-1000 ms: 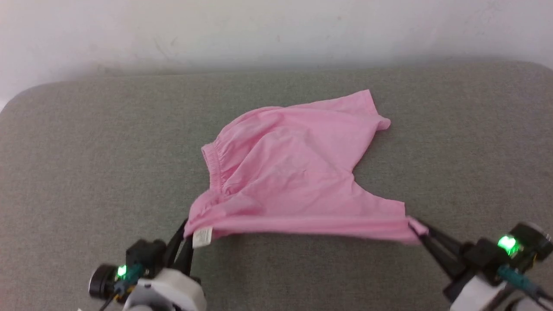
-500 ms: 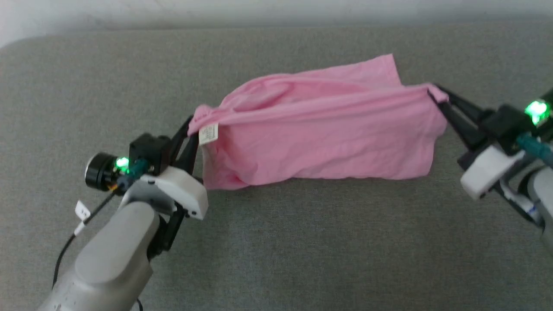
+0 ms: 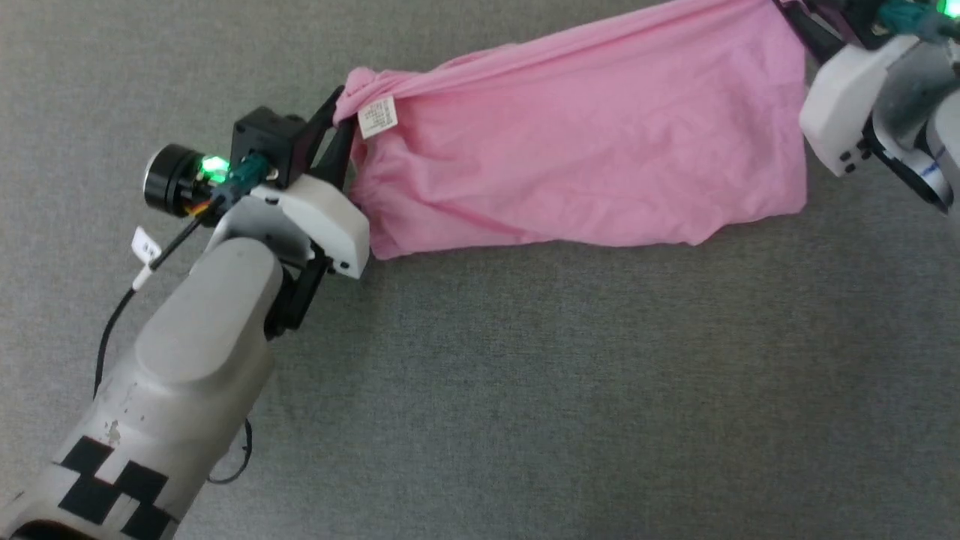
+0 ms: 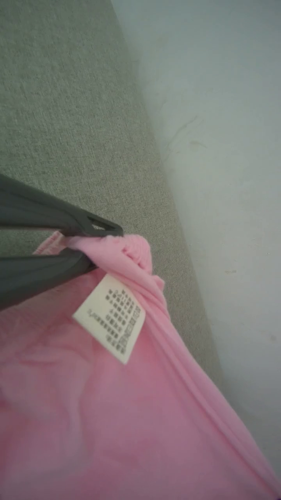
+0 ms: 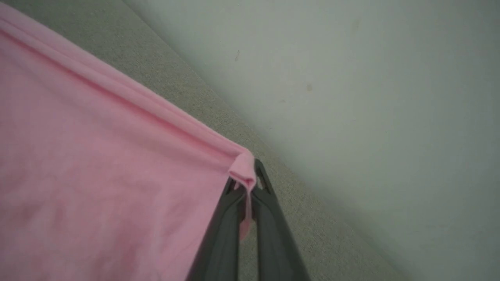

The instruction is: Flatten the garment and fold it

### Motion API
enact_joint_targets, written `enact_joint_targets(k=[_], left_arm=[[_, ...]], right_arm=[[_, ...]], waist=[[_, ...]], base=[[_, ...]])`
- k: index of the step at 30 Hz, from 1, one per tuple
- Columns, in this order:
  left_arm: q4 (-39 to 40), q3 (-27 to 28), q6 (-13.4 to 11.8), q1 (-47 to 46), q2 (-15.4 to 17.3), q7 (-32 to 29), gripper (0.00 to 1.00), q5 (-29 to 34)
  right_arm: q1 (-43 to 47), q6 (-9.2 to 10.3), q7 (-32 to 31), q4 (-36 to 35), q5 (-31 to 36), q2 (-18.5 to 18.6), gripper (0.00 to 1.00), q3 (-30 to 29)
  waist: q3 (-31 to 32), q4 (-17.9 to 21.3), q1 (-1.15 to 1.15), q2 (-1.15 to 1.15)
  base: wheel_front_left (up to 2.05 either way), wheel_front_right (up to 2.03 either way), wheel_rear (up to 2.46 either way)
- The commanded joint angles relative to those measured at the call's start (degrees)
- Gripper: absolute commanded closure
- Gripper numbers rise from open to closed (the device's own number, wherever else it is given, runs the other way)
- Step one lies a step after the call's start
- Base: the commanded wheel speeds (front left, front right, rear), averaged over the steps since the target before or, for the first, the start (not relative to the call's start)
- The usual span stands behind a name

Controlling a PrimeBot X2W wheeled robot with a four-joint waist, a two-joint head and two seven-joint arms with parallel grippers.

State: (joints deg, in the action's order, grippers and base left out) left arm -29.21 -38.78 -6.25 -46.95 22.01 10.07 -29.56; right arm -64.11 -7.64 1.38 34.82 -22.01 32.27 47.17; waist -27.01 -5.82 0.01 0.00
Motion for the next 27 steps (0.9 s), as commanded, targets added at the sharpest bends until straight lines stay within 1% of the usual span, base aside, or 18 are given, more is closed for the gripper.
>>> enact_joint_targets(k=[1,5,7,9,12,13,14,15,16,19,22,24,27], left_arm=[[-1.8,-0.3,0.7,-1.7,-0.1,-0.6,1.0,0.5],[-4.5,-1.0,1.9,-3.4,-0.9,-1.1,1.0,0.4],[-5.5,-1.2,2.3,-3.8,-1.2,-0.7,1.0,0.3],[-6.5,-1.5,2.8,-3.8,-1.7,-0.4,1.0,0.2],[-7.2,-1.7,3.0,-3.6,-1.9,0.1,1.0,0.1],[-7.4,-1.9,3.1,-3.4,-1.9,0.5,0.93,0.2],[-7.3,-2.0,3.0,-3.3,-1.8,1.0,0.14,0.4],[-7.0,-1.9,2.6,-3.1,-1.8,1.8,0.0,0.6],[-6.6,-1.7,2.3,-2.8,-1.7,2.4,0.0,0.8],[-4.2,-1.0,0.8,-1.2,-1.1,3.9,0.0,1.3],[-0.3,0.3,-1.4,1.4,-0.3,4.6,0.0,2.1],[2.4,1.2,-2.9,3.3,0.4,4.8,0.0,2.7],[7.2,2.7,-5.2,6.3,1.0,4.9,0.0,3.9]], right_arm=[[-2.3,0.15,-1.9,3.0,-1.9,-0.7,1.0,2.7],[-5.1,0.15,-5.7,8.1,-5.6,-1.6,1.0,8.3],[-5.7,0.15,-6.7,9.4,-7.9,-1.7,1.0,10.9],[-6.2,0.15,-6.1,10.1,-9.7,-1.5,1.0,12.9],[-6.7,0.15,-4.7,10.6,-11.3,-1.5,1.0,14.4],[-7.0,0.15,-3.9,10.7,-11.9,-1.4,1.0,15.1],[-7.3,0.15,-3.1,10.9,-12.6,-1.3,0.98,15.6],[-7.6,0.15,-2.3,10.9,-13.4,-1.2,0.61,16.0],[-7.9,0.15,-1.7,10.7,-14.1,-1.0,0.0,16.6],[-9.0,0.15,-1.1,9.2,-16.5,0.2,0.0,18.2],[-10.1,0.15,-3.0,6.4,-19.5,2.5,0.0,20.3],[-10.6,0.15,-6.5,3.4,-22.5,4.6,0.0,22.0],[-11.2,0.15,-14.7,-1.9,-27.3,8.7,0.0,24.1]], waist=[[-4.6,-2.1,-0.01,0.0],[-5.6,-2.4,-0.01,0.0],[-5.6,-2.4,-0.01,0.0],[-5.2,-2.3,-0.01,0.0],[-4.4,-1.9,-0.01,0.0],[-3.9,-1.7,-0.01,0.0],[-3.3,-1.5,-0.01,0.0],[-2.6,-1.3,-0.01,0.0],[-1.9,-1.0,-0.01,0.0],[0.3,-0.4,-0.01,0.0],[2.4,0.0,-0.01,0.0],[3.5,0.0,-0.01,0.0],[4.8,-0.4,-0.01,0.0]], base=[[0.0,0.0,0.0],[0.0,0.0,0.0],[0.0,0.0,0.0],[0.0,0.0,0.0],[0.0,0.0,0.0],[0.0,0.0,0.0],[0.0,0.0,0.0],[0.0,0.0,0.0],[0.0,0.0,0.0],[0.0,0.0,0.0],[0.0,0.0,0.0],[0.0,0.0,0.0],[0.0,0.0,0.0]])
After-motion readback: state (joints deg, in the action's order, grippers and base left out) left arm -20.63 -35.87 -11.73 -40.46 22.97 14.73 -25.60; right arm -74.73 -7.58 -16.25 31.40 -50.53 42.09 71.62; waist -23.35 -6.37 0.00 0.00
